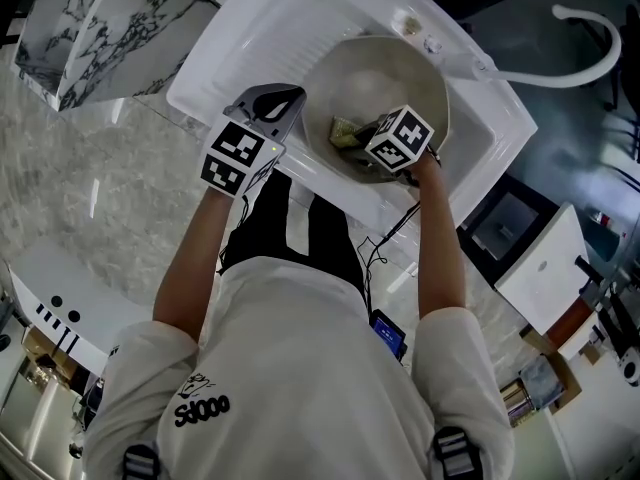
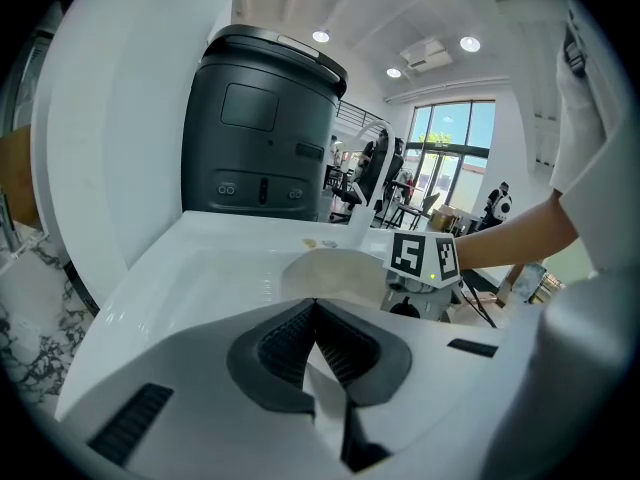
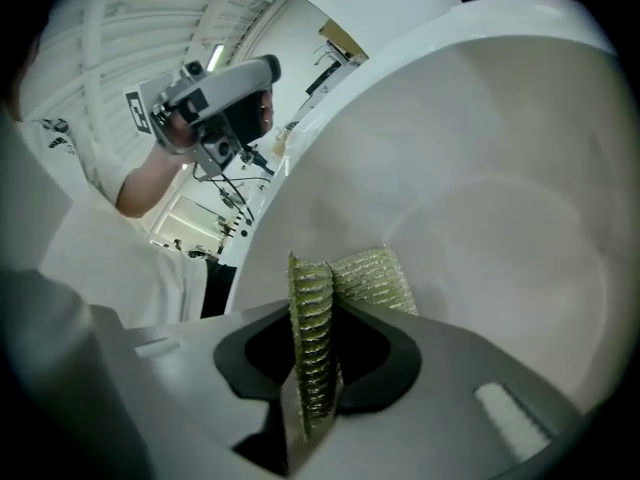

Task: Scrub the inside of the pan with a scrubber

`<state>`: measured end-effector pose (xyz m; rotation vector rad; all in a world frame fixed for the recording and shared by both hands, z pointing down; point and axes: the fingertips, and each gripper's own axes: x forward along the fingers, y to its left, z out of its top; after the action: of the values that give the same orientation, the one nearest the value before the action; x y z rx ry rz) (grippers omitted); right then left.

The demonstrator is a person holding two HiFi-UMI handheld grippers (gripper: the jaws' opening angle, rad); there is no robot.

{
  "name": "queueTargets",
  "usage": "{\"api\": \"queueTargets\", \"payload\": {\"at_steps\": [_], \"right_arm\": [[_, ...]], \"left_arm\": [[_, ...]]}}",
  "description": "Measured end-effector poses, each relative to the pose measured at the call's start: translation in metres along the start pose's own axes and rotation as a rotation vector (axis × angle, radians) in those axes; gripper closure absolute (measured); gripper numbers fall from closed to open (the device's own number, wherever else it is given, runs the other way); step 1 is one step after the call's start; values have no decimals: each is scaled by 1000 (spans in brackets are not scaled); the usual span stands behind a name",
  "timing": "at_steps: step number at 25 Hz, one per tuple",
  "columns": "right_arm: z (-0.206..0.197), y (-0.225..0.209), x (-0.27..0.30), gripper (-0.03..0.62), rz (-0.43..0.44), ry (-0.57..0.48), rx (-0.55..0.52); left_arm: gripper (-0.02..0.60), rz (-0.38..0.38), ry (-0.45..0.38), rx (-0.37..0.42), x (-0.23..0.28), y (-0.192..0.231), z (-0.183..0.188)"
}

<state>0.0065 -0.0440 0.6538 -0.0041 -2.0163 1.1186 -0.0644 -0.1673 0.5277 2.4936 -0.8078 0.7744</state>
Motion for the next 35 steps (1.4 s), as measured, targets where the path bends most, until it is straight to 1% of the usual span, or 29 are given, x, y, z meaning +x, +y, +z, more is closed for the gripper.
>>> {"api": "queueTargets", "payload": {"at_steps": [4,6,9,13,16,20,24,28,31,35], "right_arm": [[3,37,-6,513,191,-22,-38],[3,49,-12,513,254,-18,-68],[-1,59,-21,513,300,-12,-82],[-8,70,-35,516,346,-14,-57],[-16,73,-45,517,354,16,-32],[-25,59,-47,519,302,79,-8],[-41,27,-36,519,173,163,11],[-46,3,-30,519,79,222,51],[-53,-16,-32,519,-23,308,20],[-59,-44,-44,519,-181,404,-20]], "left_arm": [[577,-10,4,5,-1,-5,-2],[577,-13,5,7,-2,-8,-3],[577,-15,3,11,-3,-10,-2],[577,-18,2,15,-6,-11,-2],[577,-19,3,20,-7,-12,-2],[577,-6,-11,66,-7,-16,3],[577,-8,-30,92,-8,-21,10],[577,5,-2,141,-8,-19,6],[577,-7,9,164,-7,-23,5],[577,-23,3,144,-4,-28,5]]}}
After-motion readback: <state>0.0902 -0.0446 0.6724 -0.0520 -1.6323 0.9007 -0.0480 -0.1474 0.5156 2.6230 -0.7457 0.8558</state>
